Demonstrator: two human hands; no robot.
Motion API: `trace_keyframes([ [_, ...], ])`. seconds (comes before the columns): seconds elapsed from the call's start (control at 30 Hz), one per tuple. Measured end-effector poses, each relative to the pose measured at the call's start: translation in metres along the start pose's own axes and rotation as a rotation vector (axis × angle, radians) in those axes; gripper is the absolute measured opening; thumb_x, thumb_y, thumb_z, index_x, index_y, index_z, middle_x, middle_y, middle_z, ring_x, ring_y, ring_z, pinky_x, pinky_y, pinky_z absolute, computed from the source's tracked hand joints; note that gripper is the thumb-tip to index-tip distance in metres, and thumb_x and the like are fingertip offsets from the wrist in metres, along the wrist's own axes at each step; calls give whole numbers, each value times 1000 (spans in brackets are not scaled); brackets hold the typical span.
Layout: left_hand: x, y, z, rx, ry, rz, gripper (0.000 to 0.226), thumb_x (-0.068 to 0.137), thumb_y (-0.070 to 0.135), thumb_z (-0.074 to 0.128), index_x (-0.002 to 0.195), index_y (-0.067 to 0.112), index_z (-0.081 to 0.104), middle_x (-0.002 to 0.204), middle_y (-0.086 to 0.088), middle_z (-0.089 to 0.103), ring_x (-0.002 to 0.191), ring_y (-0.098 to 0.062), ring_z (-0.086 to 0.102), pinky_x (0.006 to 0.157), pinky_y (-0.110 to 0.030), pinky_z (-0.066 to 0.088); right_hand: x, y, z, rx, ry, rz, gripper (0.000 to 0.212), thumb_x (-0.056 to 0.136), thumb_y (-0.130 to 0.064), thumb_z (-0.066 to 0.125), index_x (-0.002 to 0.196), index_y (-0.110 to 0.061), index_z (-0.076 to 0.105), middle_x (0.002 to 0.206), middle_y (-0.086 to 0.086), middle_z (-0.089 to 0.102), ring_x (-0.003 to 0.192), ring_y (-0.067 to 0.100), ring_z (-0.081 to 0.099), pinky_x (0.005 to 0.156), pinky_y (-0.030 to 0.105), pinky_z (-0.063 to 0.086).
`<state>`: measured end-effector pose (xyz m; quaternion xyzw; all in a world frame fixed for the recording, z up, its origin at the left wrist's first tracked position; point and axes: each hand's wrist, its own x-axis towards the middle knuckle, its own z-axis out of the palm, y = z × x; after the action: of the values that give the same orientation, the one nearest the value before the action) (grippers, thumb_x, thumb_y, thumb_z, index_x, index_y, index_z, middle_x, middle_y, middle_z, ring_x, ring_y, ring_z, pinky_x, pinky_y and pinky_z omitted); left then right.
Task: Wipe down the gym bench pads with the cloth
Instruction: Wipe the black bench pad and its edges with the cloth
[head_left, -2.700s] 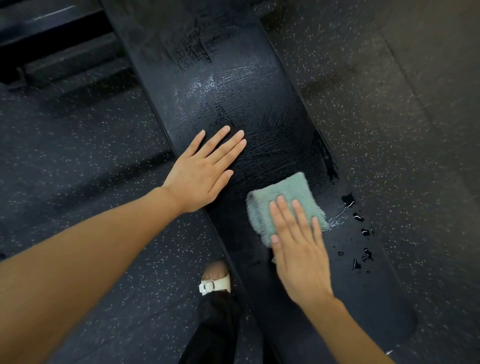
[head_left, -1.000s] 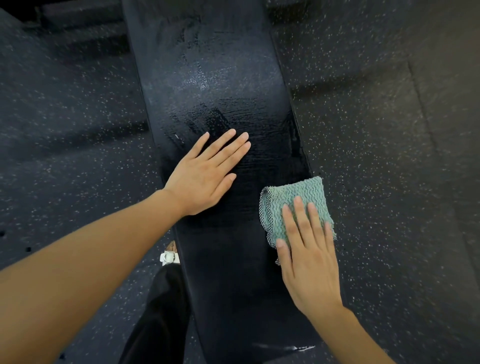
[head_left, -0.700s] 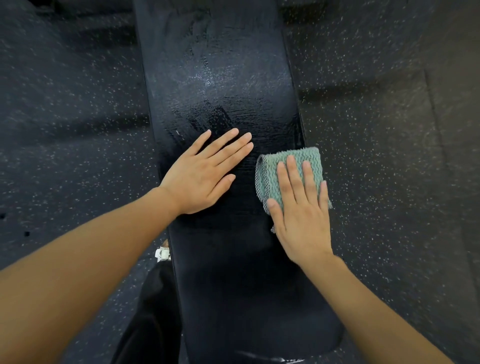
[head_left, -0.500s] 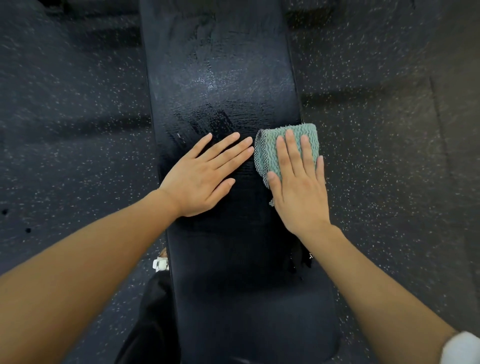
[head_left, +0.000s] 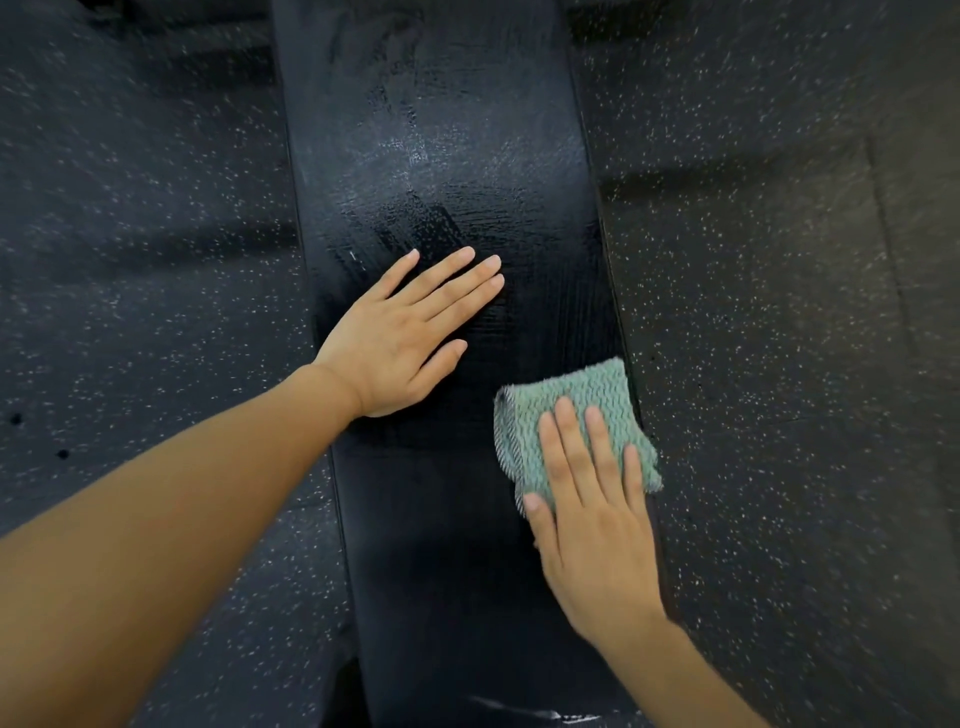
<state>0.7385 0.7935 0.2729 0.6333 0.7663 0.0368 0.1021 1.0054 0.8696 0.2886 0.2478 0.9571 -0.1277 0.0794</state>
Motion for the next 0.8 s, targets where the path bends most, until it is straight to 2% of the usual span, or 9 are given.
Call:
trace_keyframes([
  [0.1, 0, 1, 0, 6, 2, -8, 60, 101, 36, 23, 158, 20, 14, 166, 5, 9, 153, -16, 6, 123, -47, 8, -20, -6, 6, -15, -9, 13, 60, 102, -37, 28, 157, -15, 20, 165, 0, 15, 152, 23, 12, 118, 48, 15],
  [0.2, -1, 3, 0, 10, 3, -16, 60, 101, 36, 22, 158, 19, 14, 166, 4, 10, 153, -17, 7, 123, -47, 9, -14, -9, 6, 4, -7, 53, 59, 101, -37, 27, 157, -17, 20, 165, -2, 15, 152, 22, 12, 121, 45, 10],
  [0.57, -11, 22, 4, -9, 18, -74, 60, 102, 37, 22, 158, 17, 14, 166, 2, 9, 153, -18, 5, 123, -46, 7, 67, -5, -6, 86, 47, 100, 59, 102, -39, 20, 158, -20, 17, 165, -6, 9, 153, 18, 2, 121, 47, 2],
  [0.8, -26, 29, 5, -17, -36, -7, 59, 103, 37, 20, 158, 18, 11, 166, 4, 6, 153, -16, 2, 123, -45, 7, 34, -9, 0, 74, 55, 110, 59, 103, -39, 23, 158, -20, 13, 166, -5, 6, 153, 18, -1, 122, 47, 6],
])
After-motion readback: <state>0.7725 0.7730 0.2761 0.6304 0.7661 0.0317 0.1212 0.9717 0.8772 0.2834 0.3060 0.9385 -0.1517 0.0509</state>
